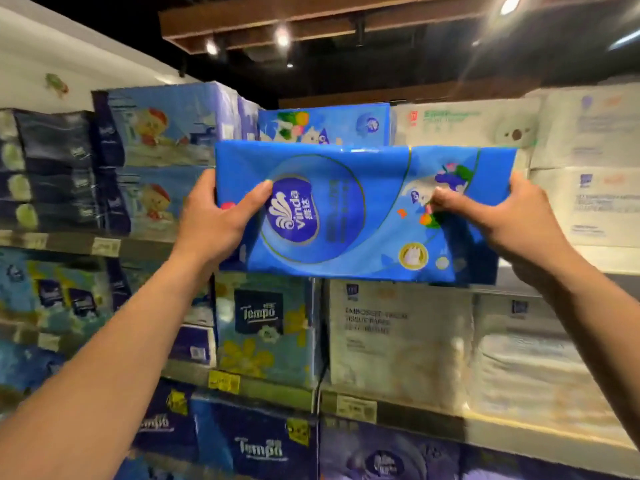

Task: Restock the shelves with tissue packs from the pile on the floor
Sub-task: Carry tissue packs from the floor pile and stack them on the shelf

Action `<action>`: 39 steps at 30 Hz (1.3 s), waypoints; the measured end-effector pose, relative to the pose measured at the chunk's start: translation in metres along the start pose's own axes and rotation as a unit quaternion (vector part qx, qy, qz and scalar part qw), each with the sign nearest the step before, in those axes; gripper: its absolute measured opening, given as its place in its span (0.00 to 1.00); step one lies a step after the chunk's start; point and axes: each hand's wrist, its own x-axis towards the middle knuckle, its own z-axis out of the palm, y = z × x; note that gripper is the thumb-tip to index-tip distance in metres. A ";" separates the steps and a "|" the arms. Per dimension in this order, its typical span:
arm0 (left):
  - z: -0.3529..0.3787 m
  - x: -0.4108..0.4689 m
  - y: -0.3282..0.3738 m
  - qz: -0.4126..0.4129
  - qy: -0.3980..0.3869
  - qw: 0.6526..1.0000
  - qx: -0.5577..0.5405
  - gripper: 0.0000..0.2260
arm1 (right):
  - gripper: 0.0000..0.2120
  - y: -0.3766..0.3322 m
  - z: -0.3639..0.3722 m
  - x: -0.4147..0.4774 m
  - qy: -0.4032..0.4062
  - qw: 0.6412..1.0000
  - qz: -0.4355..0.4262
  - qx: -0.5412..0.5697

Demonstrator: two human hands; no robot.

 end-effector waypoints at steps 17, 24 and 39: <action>0.059 0.142 -0.131 -0.018 -0.060 0.983 0.173 0.42 | 0.48 0.129 0.126 0.134 -0.042 0.987 0.066 -0.138; 0.073 0.138 -0.137 0.157 -0.091 0.830 0.527 0.45 | 0.63 0.103 0.157 0.136 -0.102 0.949 0.144 -0.261; 0.052 0.093 -0.068 0.182 -0.327 0.826 0.422 0.41 | 0.55 0.008 0.129 0.057 -0.074 0.891 -0.035 -0.447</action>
